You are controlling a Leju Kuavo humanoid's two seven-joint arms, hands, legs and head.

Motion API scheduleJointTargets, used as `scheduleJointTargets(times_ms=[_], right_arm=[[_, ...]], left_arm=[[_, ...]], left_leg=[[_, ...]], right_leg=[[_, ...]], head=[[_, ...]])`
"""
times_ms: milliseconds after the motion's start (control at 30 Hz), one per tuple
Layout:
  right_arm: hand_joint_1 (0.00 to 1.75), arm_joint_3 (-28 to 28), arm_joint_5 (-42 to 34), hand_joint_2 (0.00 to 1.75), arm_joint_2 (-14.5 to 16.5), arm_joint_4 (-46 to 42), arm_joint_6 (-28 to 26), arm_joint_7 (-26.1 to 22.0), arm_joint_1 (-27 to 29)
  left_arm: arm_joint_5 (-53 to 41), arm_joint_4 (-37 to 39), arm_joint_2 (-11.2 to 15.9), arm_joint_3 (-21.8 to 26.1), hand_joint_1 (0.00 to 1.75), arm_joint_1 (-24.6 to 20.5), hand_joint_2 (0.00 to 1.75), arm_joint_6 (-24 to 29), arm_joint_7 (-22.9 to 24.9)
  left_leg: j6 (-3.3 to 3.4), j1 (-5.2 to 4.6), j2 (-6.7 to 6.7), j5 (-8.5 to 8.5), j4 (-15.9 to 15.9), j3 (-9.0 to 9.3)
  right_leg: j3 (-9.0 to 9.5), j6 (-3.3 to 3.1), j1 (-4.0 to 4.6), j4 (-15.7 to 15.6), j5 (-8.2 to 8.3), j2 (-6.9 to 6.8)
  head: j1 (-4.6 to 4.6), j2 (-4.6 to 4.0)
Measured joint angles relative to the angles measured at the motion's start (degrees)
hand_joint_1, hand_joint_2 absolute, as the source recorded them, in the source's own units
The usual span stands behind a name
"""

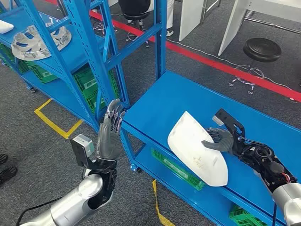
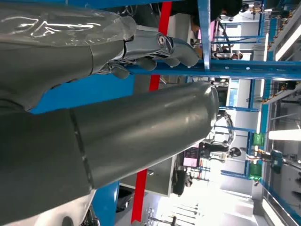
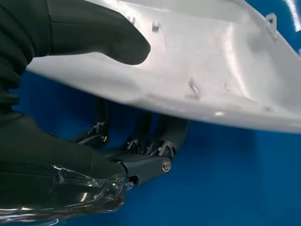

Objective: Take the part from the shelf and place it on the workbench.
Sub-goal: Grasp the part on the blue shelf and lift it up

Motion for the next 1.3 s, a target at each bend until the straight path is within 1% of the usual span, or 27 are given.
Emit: scheduleJointTargets(times_ms=[733, 833, 933, 1100, 1300], right_arm=[[1.75, 0.22, 0.21, 1.75, 0.00, 0.66, -1.94, -0.72, 0.40], [1.75, 0.17, -0.40, 1.75, -0.01, 0.68, -2.05, -1.54, 0.47], [1.75, -0.18, -2.33, 1.75, -0.02, 0.68, -2.19, -4.33, 0.86], [1.75, -2.35, -6.07, 1.75, -0.01, -0.28, -3.84, -13.29, 2.95], [1.75, -5.18, -6.90, 1.75, 0.00, -4.37, -5.87, -17.92, 5.07]], left_arm=[[-0.01, 0.00, 0.15, 0.00, 0.00, 1.11, 0.00, 0.99, -0.62], [-0.16, -0.02, 0.25, 0.00, 0.00, 1.32, 0.00, 1.17, -0.62], [-0.55, -0.06, 0.34, 0.00, 0.00, 1.69, 0.00, 1.59, -0.68], [-1.53, -0.43, 0.60, 0.02, 0.00, 2.95, 0.00, 2.40, -0.84], [-2.10, -0.96, 0.94, 0.03, 0.00, 3.96, 0.00, 2.55, -0.79]], left_leg=[[0.00, 0.00, 0.00, 0.00, 0.01, 0.01], [0.00, 0.00, 0.00, 0.00, 0.01, 0.01], [0.00, 0.00, 0.00, 0.00, 0.01, 0.01], [0.00, -0.01, -0.03, 0.00, 0.01, -0.04], [0.00, 0.00, -0.03, -0.01, 0.01, -0.05]], right_leg=[[-0.01, 0.00, 0.00, 0.00, 0.00, 0.00], [-0.01, 0.00, 0.00, 0.00, 0.00, 0.00], [0.00, 0.00, 0.00, 0.00, 0.00, 0.00], [-0.01, 0.00, 0.00, 0.01, 0.00, -0.02], [-0.04, 0.00, 0.00, 0.01, -0.01, -0.01]], head=[[0.00, 0.00], [0.00, 0.00], [0.00, 0.00], [0.00, 0.00], [0.01, 0.00]])
